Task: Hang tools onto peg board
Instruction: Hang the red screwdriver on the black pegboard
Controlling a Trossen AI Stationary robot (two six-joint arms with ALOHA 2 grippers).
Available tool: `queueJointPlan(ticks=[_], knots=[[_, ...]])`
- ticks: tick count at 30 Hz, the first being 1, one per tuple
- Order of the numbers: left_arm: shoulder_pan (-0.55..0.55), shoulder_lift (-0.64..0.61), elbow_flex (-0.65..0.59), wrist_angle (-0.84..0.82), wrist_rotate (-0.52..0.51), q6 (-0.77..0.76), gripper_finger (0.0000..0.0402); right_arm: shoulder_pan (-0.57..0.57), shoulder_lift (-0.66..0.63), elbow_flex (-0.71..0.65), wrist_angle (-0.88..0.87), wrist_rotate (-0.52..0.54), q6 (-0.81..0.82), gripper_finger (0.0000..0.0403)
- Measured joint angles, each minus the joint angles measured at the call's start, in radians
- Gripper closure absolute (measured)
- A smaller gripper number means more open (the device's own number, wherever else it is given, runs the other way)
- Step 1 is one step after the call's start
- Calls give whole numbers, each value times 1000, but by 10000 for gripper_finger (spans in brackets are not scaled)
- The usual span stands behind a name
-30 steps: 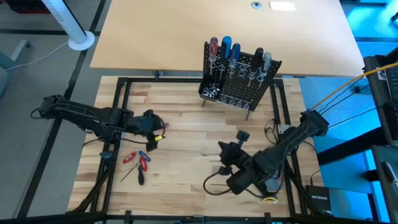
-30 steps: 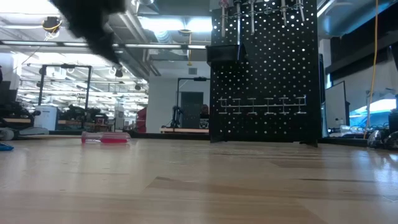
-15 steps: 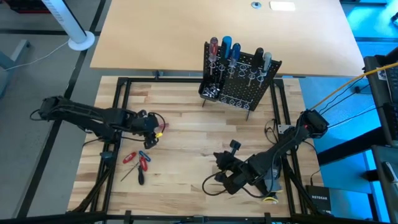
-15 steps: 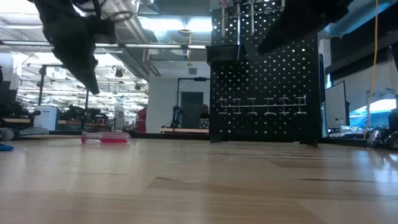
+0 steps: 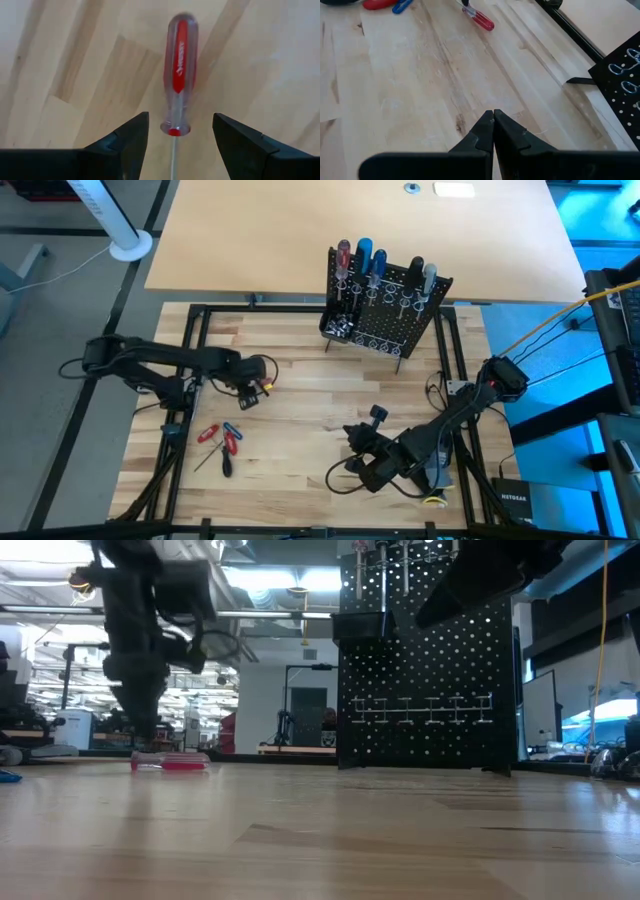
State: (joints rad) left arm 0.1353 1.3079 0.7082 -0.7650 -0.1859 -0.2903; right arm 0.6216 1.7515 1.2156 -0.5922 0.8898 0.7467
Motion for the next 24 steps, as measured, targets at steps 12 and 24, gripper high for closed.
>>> queueJointPlan(ticks=[12,24], knots=[[61,163,0,65,112,96,196,0,0,0,0,0,0,391],[61,197,3,85,131,124,325,0,0,0,8,-14,7,391]])
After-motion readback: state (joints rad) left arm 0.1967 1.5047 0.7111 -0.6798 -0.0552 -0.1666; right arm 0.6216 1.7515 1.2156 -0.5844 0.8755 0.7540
